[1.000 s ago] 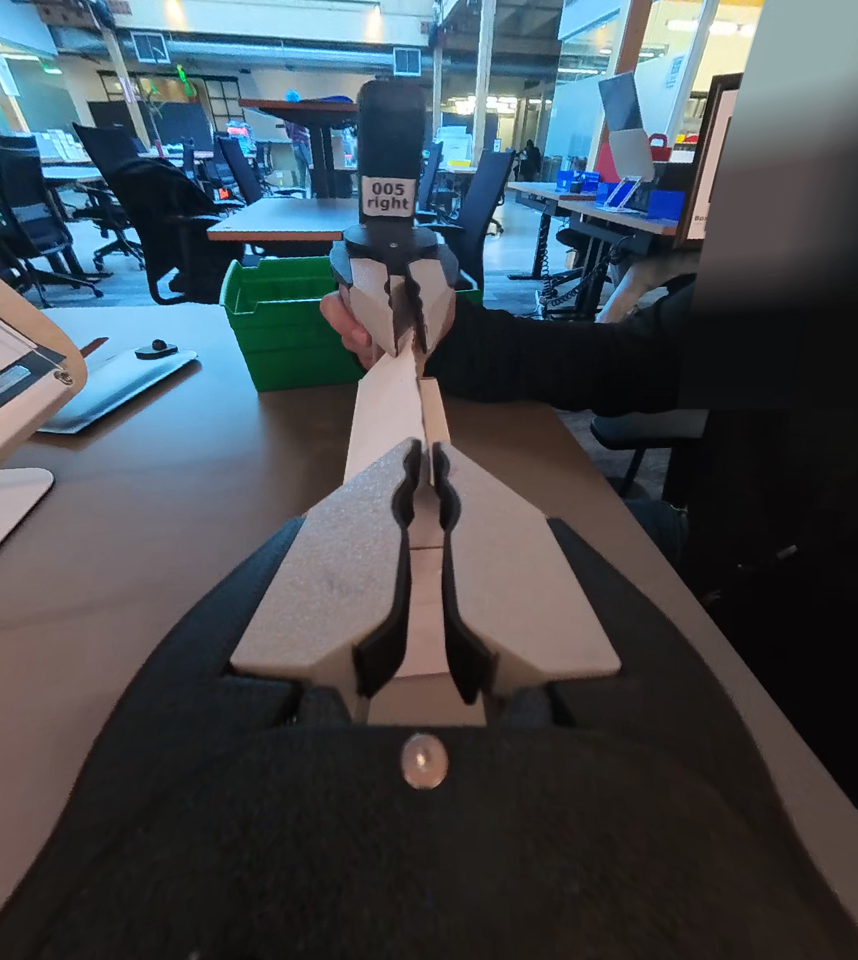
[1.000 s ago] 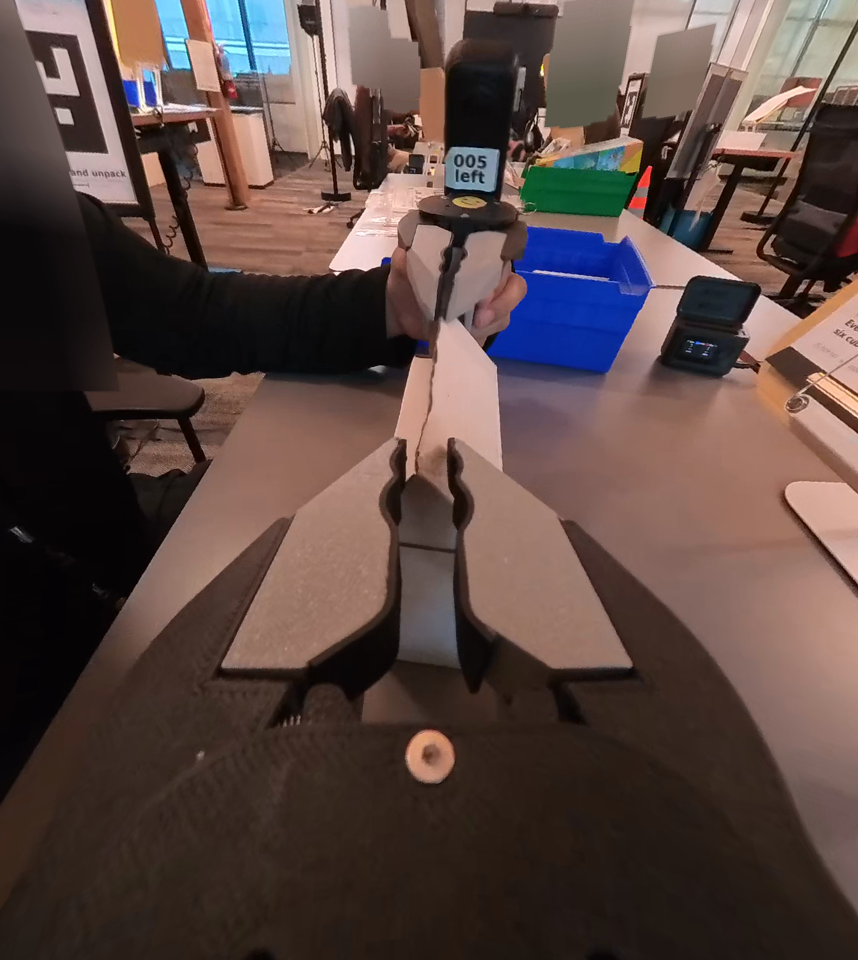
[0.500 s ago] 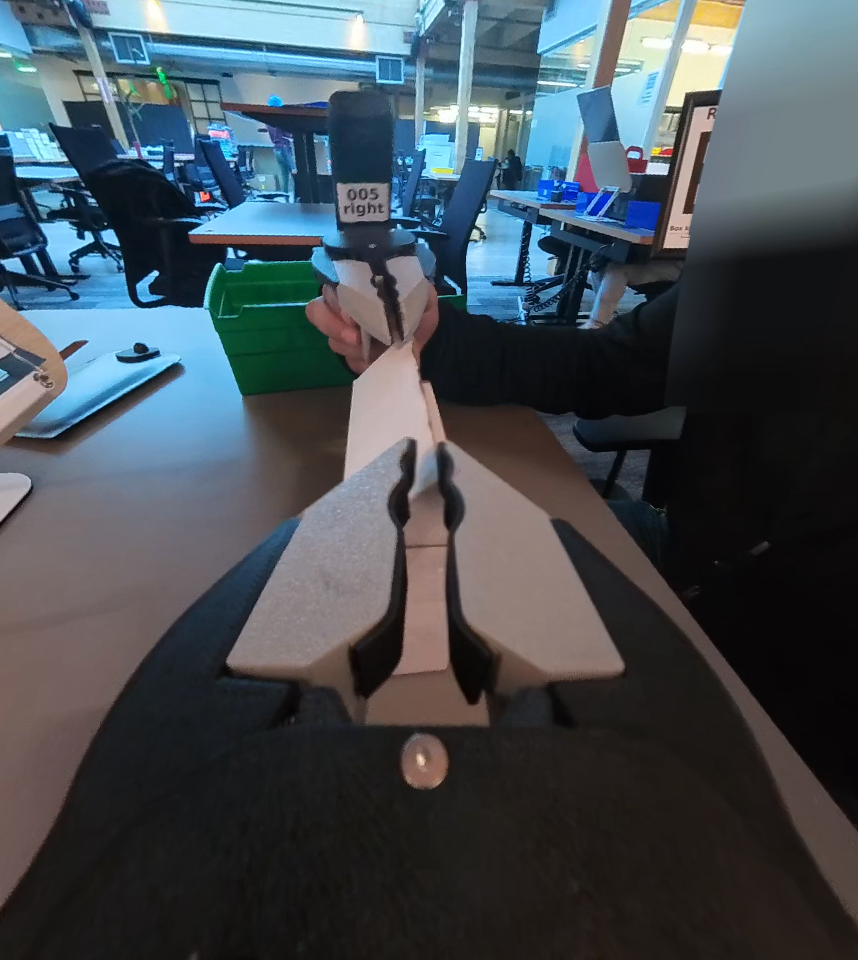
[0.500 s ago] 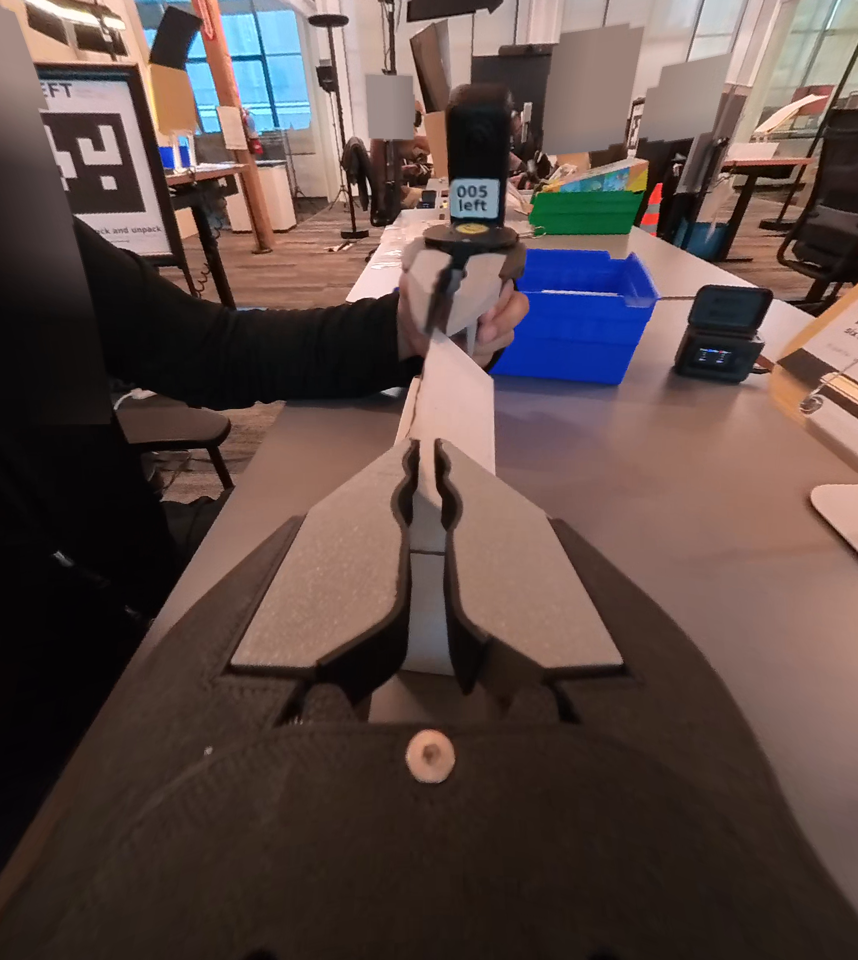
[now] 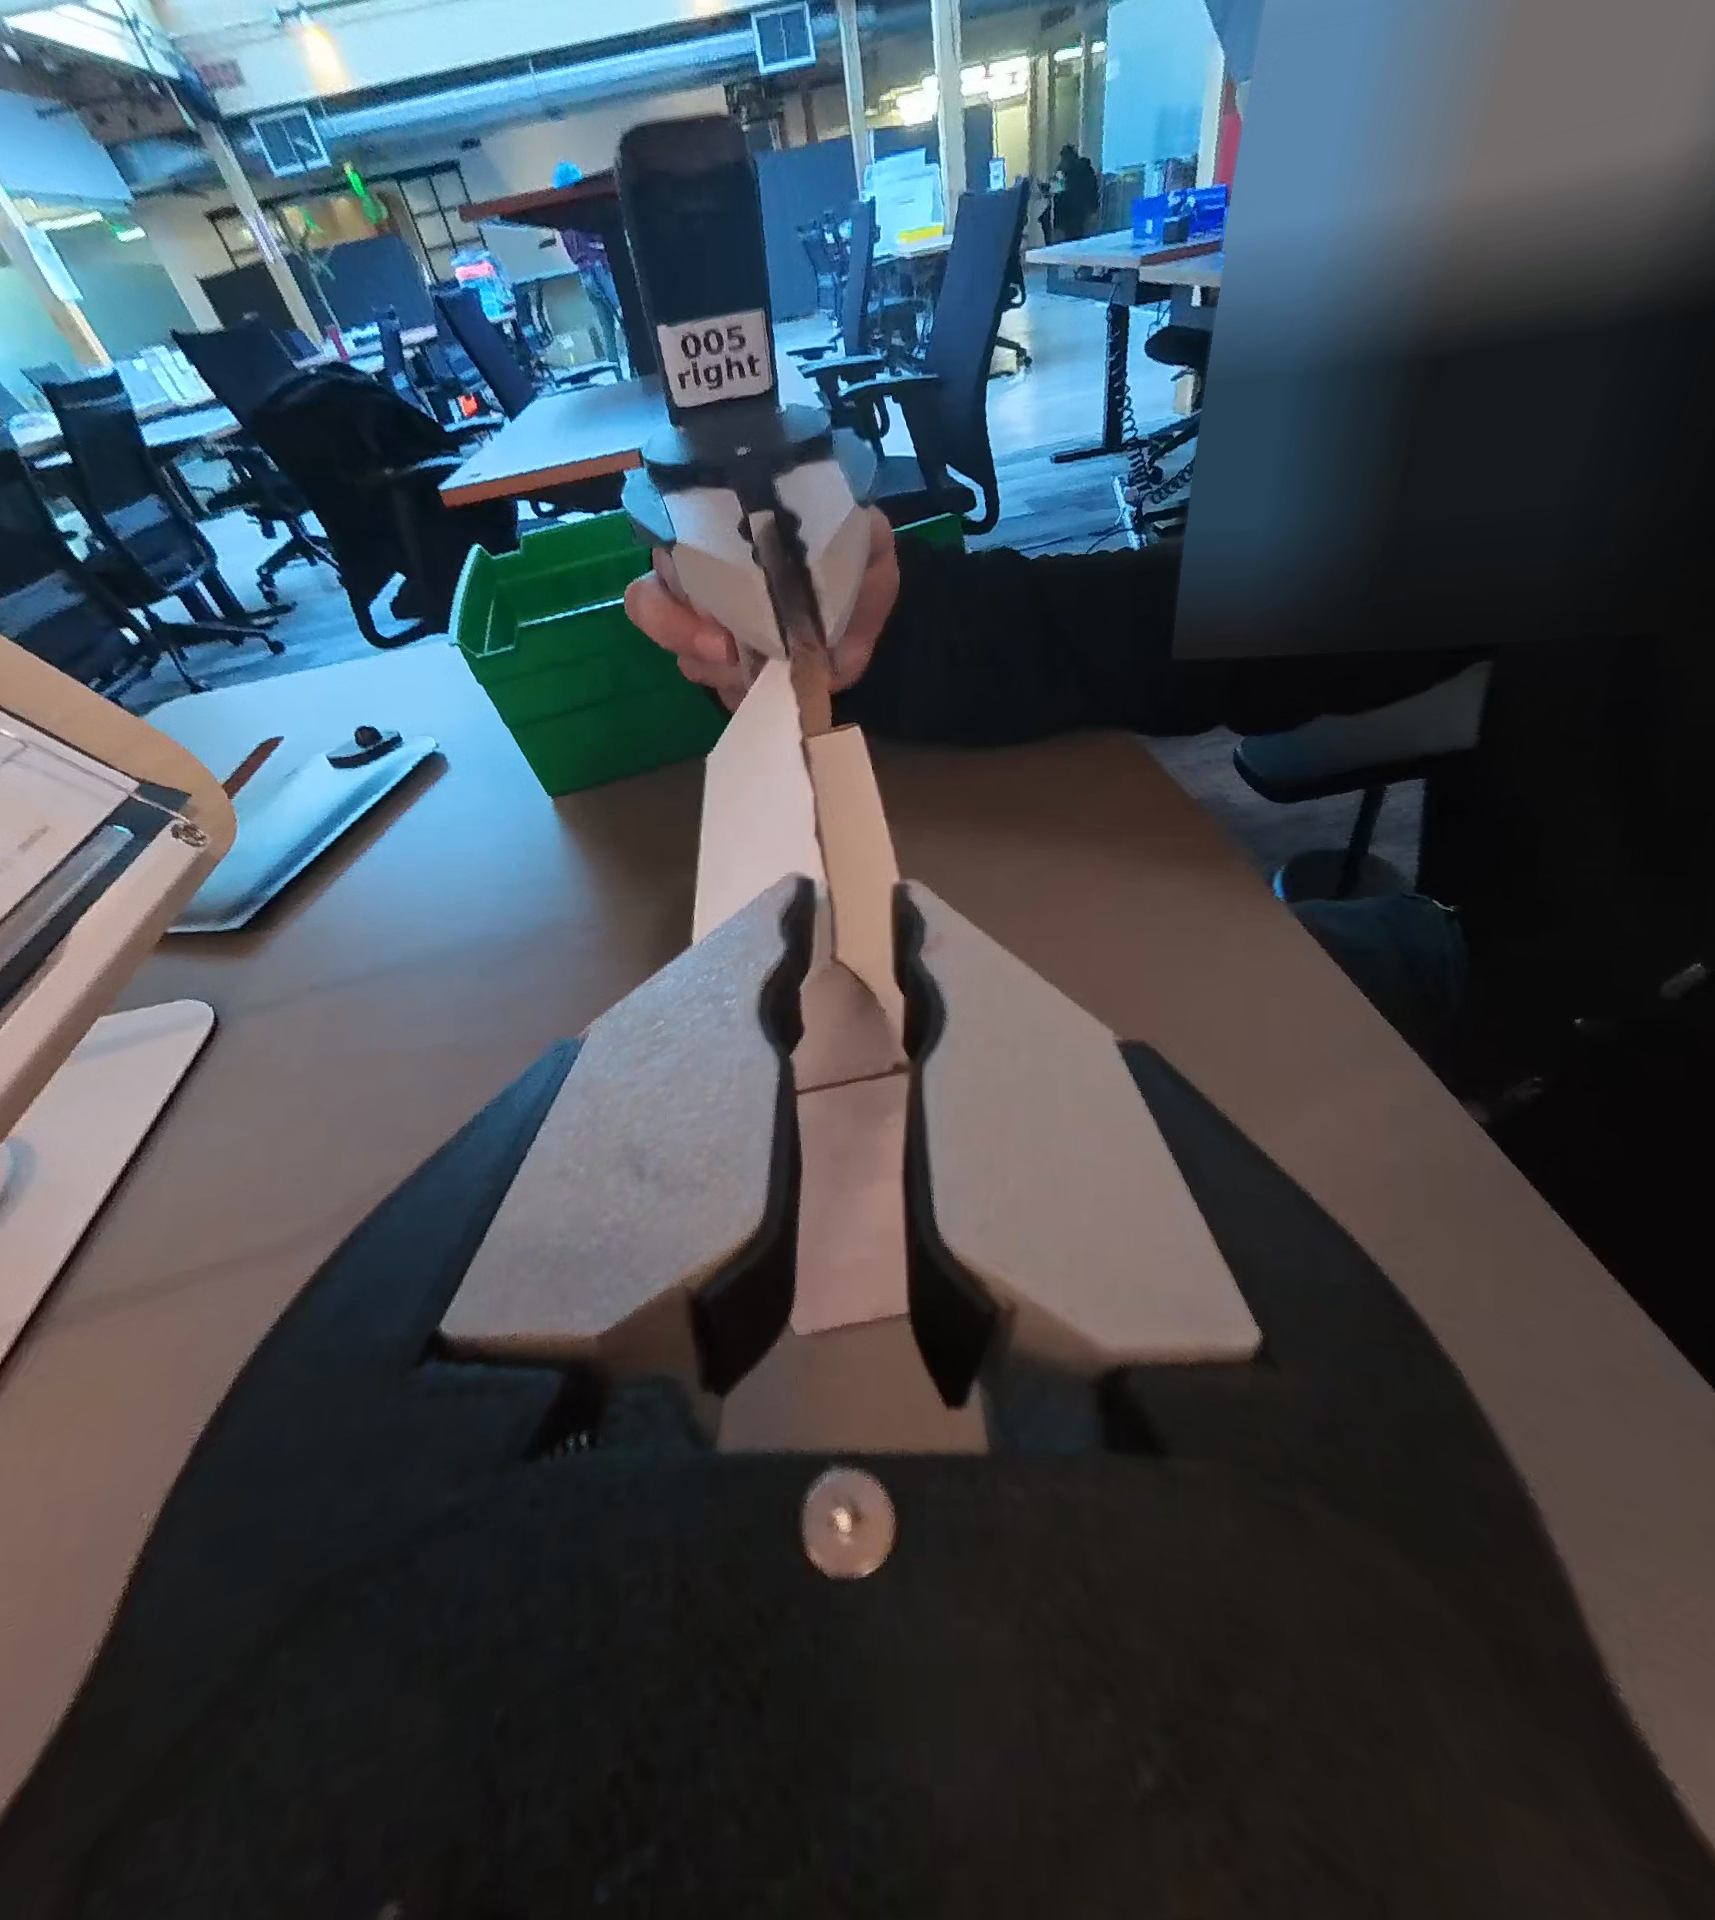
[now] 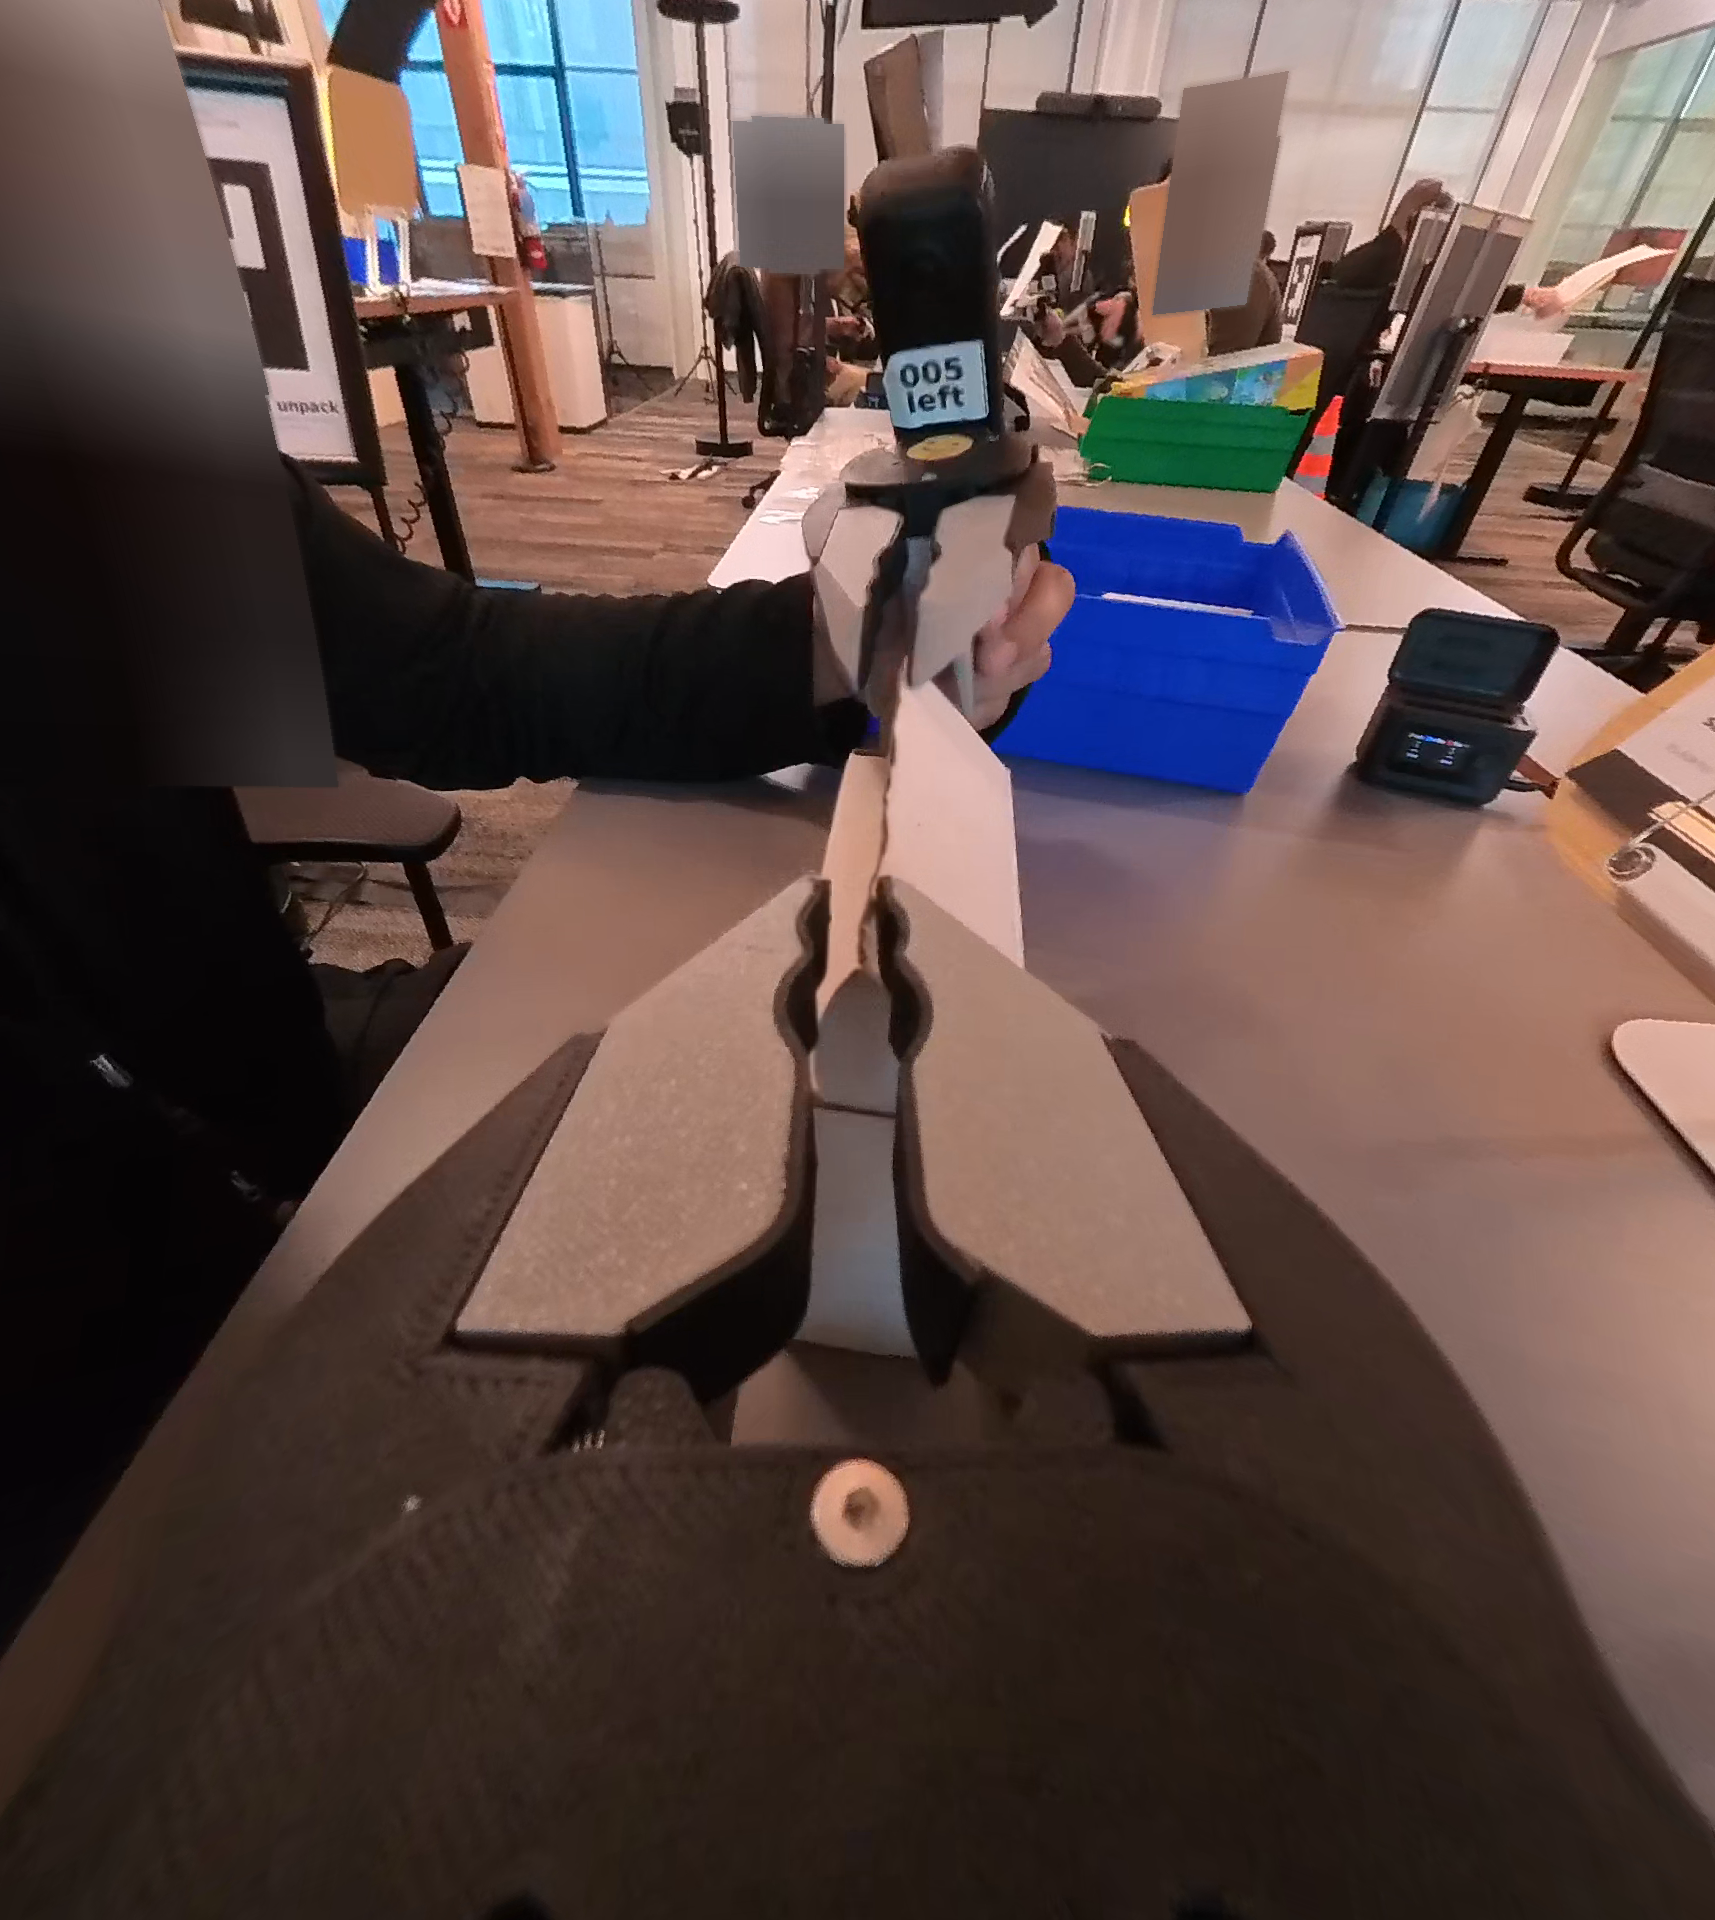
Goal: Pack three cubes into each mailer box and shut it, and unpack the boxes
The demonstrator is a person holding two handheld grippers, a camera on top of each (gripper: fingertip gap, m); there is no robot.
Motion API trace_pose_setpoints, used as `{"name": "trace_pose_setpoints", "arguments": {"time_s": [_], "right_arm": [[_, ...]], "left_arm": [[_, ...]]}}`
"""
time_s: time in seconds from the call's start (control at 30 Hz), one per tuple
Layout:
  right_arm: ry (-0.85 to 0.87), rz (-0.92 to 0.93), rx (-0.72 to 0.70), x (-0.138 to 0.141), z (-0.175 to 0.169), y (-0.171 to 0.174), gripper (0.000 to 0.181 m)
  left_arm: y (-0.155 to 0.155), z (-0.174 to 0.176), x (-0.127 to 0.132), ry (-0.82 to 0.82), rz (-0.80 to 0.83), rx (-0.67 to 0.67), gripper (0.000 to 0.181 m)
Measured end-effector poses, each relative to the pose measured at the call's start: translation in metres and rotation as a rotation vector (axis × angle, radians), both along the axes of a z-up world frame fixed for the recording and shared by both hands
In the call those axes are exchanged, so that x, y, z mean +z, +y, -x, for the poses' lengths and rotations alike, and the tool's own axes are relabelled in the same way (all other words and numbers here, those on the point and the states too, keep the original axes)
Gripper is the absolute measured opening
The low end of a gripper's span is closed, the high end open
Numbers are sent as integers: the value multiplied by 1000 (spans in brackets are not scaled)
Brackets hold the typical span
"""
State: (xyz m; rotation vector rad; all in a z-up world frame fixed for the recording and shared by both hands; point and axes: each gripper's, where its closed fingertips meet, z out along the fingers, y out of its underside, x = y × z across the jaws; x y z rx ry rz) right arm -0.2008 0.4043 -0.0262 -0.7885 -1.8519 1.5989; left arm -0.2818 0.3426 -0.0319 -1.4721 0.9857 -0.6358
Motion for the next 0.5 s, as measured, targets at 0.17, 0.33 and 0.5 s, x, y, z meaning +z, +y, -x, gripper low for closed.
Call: {"name": "trace_pose_setpoints", "arguments": {"time_s": [0.17, 0.33, 0.5], "right_arm": [[-11, 7, -5, -1, 1, 1, 3], [-20, 1, -9, -4, 2, 2, 1], [-42, -6, 1, -7, 2, 1, 2]], "left_arm": [[1, 2, 1, -17, 12, 7, 4], [0, 1, -1, -10, 8, -3, 4], [1, 1, -5, 8, 23, -2, 1]]}}
